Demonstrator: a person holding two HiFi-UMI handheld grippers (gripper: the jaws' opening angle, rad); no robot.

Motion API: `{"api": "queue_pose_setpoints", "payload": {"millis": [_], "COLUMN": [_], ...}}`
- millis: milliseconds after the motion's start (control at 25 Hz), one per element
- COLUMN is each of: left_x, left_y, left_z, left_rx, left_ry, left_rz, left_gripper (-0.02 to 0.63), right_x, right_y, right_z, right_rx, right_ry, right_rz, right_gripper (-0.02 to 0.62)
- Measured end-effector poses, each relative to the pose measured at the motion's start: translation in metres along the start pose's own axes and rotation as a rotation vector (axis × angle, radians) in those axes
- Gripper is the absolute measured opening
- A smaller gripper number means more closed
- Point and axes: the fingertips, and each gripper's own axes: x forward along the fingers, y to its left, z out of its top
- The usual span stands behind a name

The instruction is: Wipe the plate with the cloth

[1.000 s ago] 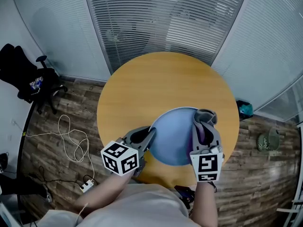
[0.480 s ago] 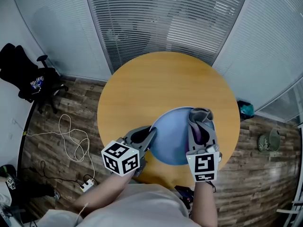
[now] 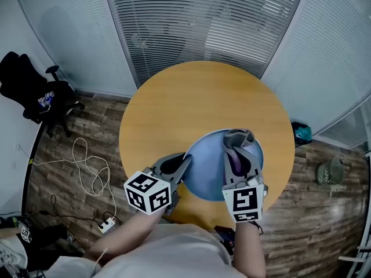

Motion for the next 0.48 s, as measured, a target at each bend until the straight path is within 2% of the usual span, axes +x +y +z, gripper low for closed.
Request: {"api": "queue_pose_setpoints", "payload": {"millis": [480], "left_x": [0.002], "left_y": [-0.002], "left_z": [-0.002], "left_rx": [-0.005], "left_ry": [-0.001], "left_rz": [-0.002], "left_gripper": [0.034], "right_x": [0.003], "right_y": [0.013], "right_z": [0.005], "right_rx": [-0.020], "right_ry": [-0.008], "right_rz": [0.032], "right_gripper": [0.051]}}
